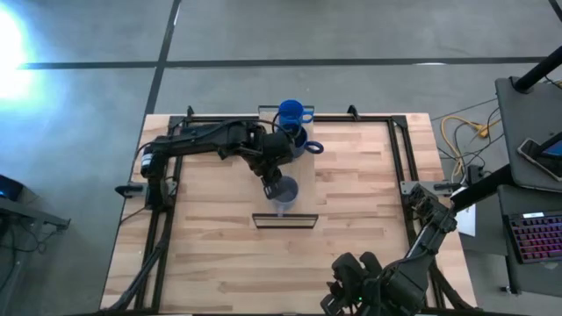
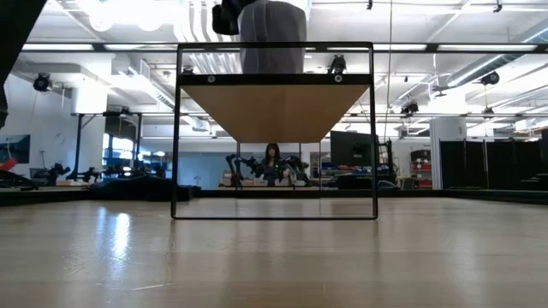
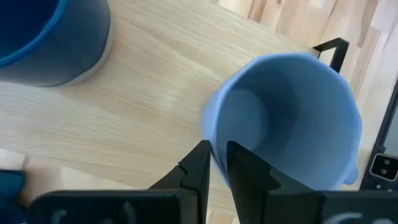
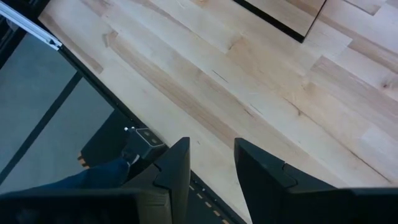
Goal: Stack small to large cups/mugs on shelf
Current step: Put the purple mug on the shelf, then remove the blue mug from the shelf
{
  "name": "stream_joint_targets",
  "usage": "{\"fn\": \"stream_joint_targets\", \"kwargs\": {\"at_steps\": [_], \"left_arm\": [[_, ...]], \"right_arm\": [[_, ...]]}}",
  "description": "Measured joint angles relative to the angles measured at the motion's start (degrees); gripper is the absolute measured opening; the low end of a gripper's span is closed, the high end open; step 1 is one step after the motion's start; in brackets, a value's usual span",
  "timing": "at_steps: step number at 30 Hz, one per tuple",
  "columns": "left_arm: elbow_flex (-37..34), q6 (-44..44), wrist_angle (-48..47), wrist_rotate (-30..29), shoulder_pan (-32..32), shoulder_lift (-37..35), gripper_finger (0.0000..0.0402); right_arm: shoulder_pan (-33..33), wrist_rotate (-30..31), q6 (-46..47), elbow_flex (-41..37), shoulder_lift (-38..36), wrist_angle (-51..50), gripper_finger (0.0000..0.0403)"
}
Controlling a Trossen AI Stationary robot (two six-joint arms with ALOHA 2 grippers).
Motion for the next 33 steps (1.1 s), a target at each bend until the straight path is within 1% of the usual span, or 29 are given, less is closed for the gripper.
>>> {"fn": "stream_joint_targets", "kwargs": {"at_steps": [5, 8, 14, 22, 25, 29, 33], "left_arm": [[0.00, -0.87, 0.21, -0.31, -0.64, -0.02, 0.0038], [-0.02, -0.90, 0.62, -1.84, -0.65, 0.02, 0.0038], [-0.09, -0.92, 1.11, -2.09, -0.65, -0.42, 0.0038], [0.00, -0.94, 1.11, -3.39, -0.67, -4.68, 0.0038], [0.02, -0.72, 1.20, -3.94, -0.65, -7.11, 0.0038], [-0.13, 1.91, 3.49, -4.41, -0.65, -11.03, 0.0038], [-0.86, 4.23, 7.28, -4.90, -0.63, -14.26, 0.0038]], "right_arm": [[0.01, 0.00, 0.16, 0.00, -0.02, -0.02, 0.0118], [0.00, 0.00, 0.35, 0.00, -0.02, -0.02, 0.0118], [0.00, -0.02, 0.66, 0.00, -0.04, -0.02, 0.0118], [-0.02, 0.29, 0.61, 0.00, -0.04, -0.02, 0.0118], [-0.40, 3.14, 0.08, 0.00, -0.07, -0.02, 0.0118], [-1.31, 6.19, -1.60, 0.00, -0.41, 0.00, 0.0118], [-2.64, 12.15, -3.88, 0.00, -1.67, 0.00, 0.0119]]}}
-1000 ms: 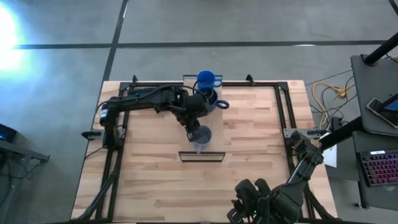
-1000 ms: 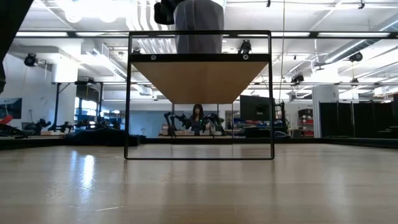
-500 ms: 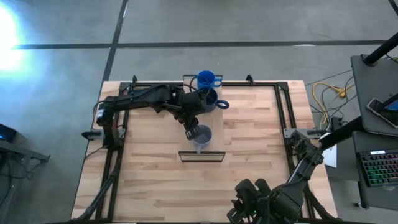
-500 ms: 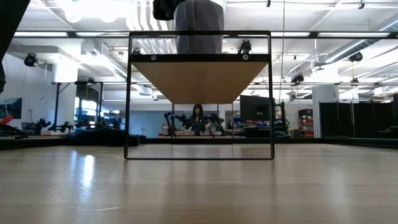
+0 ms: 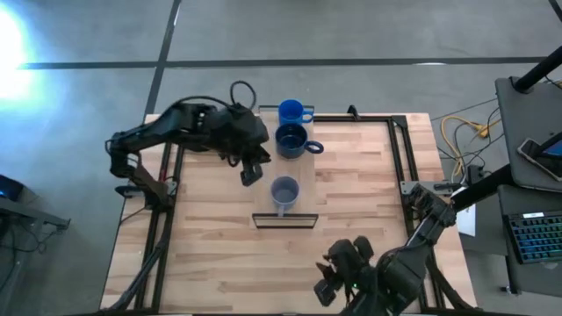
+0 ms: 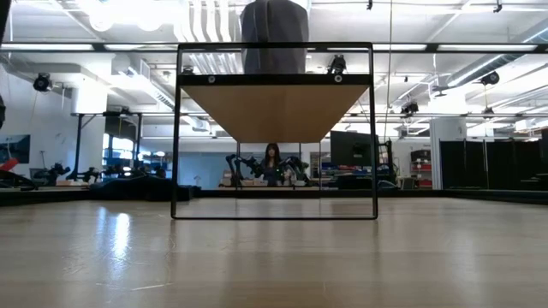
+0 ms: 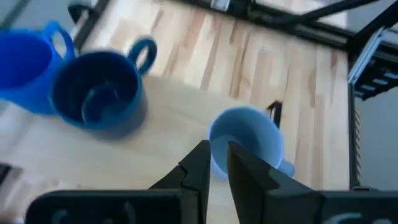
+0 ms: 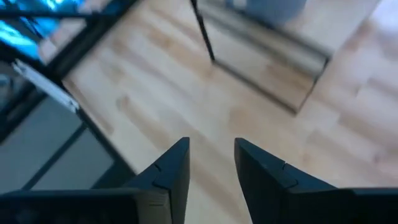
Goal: Stack small to large cups/mugs on shelf
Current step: Remove the blue mug from the shelf
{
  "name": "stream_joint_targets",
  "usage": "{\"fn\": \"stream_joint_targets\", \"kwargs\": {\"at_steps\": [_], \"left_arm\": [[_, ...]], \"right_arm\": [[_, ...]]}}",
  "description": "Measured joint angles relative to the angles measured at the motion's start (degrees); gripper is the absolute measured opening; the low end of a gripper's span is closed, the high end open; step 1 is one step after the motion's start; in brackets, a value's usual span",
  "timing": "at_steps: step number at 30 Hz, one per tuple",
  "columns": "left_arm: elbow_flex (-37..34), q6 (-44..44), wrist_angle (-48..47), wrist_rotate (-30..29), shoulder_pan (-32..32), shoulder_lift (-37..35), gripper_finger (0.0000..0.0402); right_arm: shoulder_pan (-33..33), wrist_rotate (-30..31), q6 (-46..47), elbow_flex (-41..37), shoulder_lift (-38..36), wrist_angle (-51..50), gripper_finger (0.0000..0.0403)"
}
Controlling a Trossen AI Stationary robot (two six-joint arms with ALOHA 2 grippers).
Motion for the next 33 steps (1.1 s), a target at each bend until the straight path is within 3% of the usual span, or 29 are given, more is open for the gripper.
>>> {"fn": "stream_joint_targets", "kwargs": {"at_steps": [6, 13, 20, 23, 33], "left_arm": [[-7.07, 3.04, 4.18, -0.34, 0.00, -5.54, 0.0062], [-28.06, 0.85, 15.39, -0.30, -0.11, -15.09, 0.0113], [-42.50, -0.64, 27.55, 0.08, -0.11, -26.49, 0.0130], [-44.78, 0.11, 29.20, 0.10, 0.31, -29.99, 0.0130], [-46.78, 7.99, 27.48, 0.71, 4.68, -35.01, 0.0130]], "right_arm": [[-4.00, 8.47, -6.77, 0.00, -3.62, 0.00, 0.0146], [-14.06, 10.08, -19.39, -0.44, -9.26, 0.02, 0.0198], [-29.08, 5.73, -31.02, -0.87, -14.92, -0.01, 0.0207], [-35.71, 4.37, -34.23, -0.85, -16.47, -0.02, 0.0207], [-56.76, -10.80, -37.56, -1.11, -12.99, 1.72, 0.0207]]}}
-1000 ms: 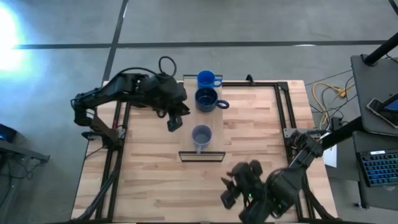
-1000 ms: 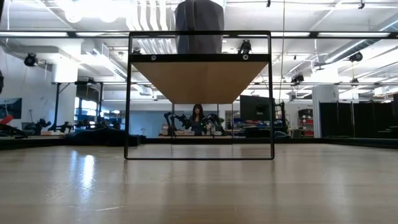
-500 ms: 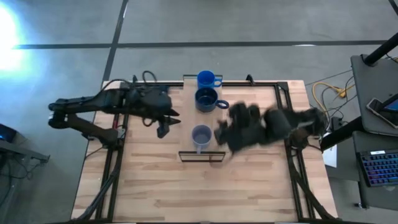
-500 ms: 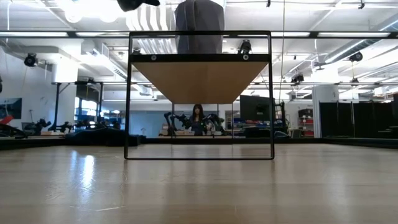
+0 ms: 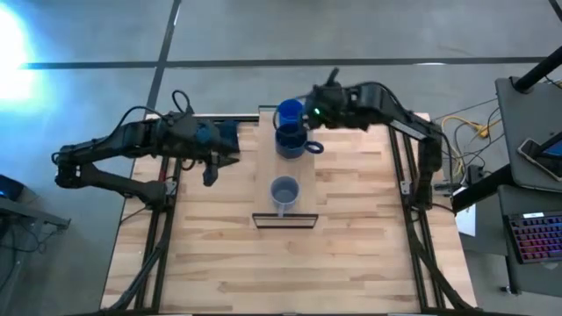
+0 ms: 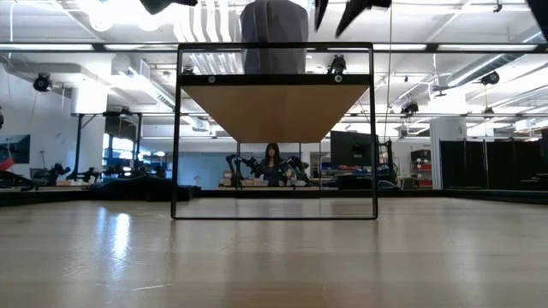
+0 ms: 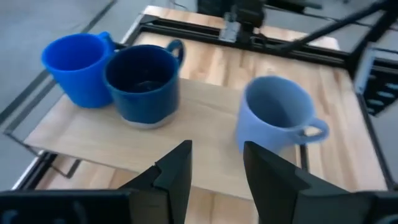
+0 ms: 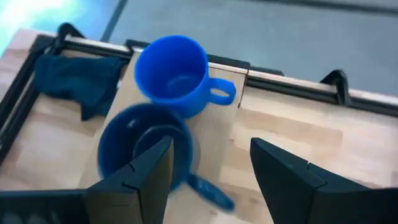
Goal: Stack small to large cups/mugs on shelf
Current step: Remove the blue mug from the shelf
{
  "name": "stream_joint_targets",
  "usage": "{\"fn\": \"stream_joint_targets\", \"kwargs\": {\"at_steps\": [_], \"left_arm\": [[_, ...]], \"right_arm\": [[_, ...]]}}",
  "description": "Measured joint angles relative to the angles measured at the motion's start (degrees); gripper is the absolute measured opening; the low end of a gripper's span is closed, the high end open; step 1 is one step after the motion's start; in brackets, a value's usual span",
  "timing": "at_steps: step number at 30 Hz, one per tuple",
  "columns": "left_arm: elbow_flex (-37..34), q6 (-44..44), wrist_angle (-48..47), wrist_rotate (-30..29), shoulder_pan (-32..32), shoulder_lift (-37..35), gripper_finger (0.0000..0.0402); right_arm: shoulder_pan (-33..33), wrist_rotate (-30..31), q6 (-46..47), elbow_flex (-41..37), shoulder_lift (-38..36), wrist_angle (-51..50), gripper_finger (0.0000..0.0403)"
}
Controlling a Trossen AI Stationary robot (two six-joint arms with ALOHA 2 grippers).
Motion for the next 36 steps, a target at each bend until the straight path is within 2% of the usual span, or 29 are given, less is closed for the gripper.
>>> {"fn": "stream_joint_targets", "kwargs": {"at_steps": [4, 8, 11, 16, 24, 27, 36], "left_arm": [[-0.01, 2.52, -0.54, 3.57, 0.71, -0.26, 0.0130], [-0.57, 5.31, -0.57, 3.69, 1.23, 0.00, 0.0130], [-1.79, 6.29, -0.05, 3.67, 2.74, 0.21, 0.0130], [-4.49, 4.72, 3.12, 2.58, 6.35, 0.34, 0.0130], [-4.57, 4.92, 5.28, 2.57, 9.69, 1.35, 0.0130], [-4.59, 6.15, 5.25, 2.73, 10.22, 1.92, 0.0130], [-4.66, 6.86, 4.72, 2.90, 10.45, 3.64, 0.0130]], "right_arm": [[-4.86, -5.14, -0.39, -0.02, 2.77, 3.93, 0.0207], [-7.75, -6.62, -2.57, -0.02, 5.32, 6.69, 0.0208], [-10.38, -10.10, -4.11, -0.02, 6.75, 7.00, 0.0208], [-14.10, -14.26, -7.48, -0.11, 9.09, 6.98, 0.0208], [-16.98, -16.71, -9.65, -0.31, 11.14, 7.84, 0.0207], [-17.18, -18.72, -10.04, -0.31, 12.70, 8.17, 0.0208], [-17.10, -19.60, -10.69, -0.22, 14.53, 11.10, 0.0206]]}}
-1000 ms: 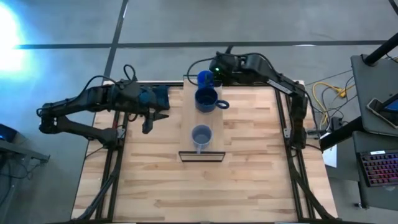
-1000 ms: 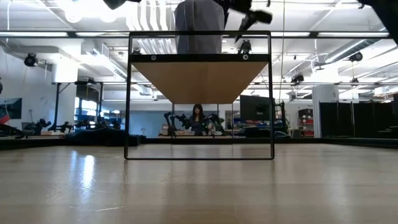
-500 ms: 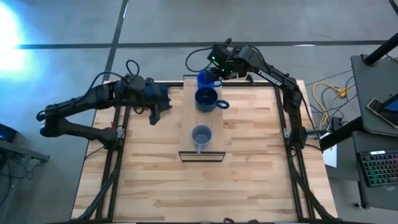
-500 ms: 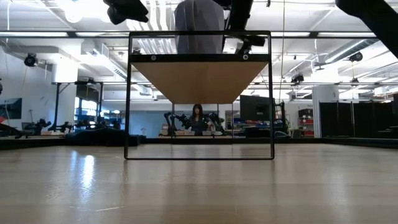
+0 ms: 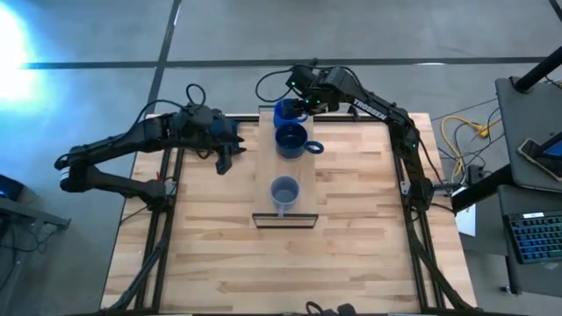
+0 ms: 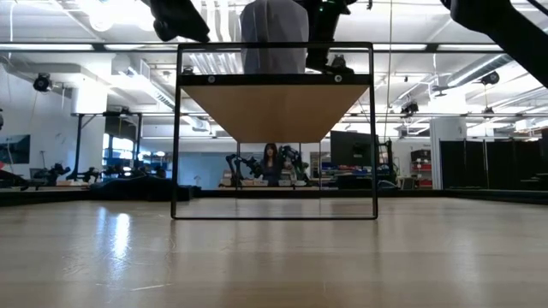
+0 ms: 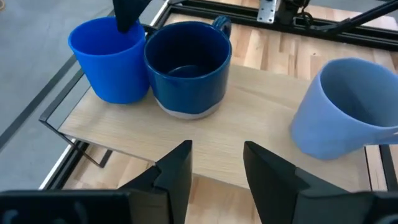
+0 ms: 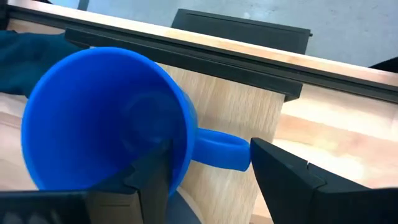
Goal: Stack small to large cups/mugs on shelf
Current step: Remove the blue mug from the shelf
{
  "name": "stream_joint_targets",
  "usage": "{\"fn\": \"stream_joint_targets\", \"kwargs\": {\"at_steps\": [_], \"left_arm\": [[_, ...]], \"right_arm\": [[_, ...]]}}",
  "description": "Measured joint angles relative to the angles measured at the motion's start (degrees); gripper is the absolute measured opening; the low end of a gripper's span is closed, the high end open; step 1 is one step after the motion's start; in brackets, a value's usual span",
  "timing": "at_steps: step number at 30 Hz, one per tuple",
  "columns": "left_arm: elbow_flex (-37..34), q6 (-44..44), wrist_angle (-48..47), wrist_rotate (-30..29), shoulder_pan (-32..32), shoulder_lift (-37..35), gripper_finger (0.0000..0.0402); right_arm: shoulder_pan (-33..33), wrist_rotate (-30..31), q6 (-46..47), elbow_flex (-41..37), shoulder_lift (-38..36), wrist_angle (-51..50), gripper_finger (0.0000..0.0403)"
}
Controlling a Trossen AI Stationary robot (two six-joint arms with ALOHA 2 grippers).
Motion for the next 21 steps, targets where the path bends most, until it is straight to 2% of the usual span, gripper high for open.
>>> {"fn": "stream_joint_targets", "kwargs": {"at_steps": [12, 21], "left_arm": [[-0.04, 1.35, -0.41, 0.39, 0.02, 0.14, 0.0130], [-0.04, 1.44, -0.41, 0.37, 0.02, 0.14, 0.0130]], "right_arm": [[0.02, 0.24, -0.06, 1.64, -1.33, 0.64, 0.0205], [-0.15, 1.83, -5.69, 1.64, -1.56, 3.09, 0.0205]]}}
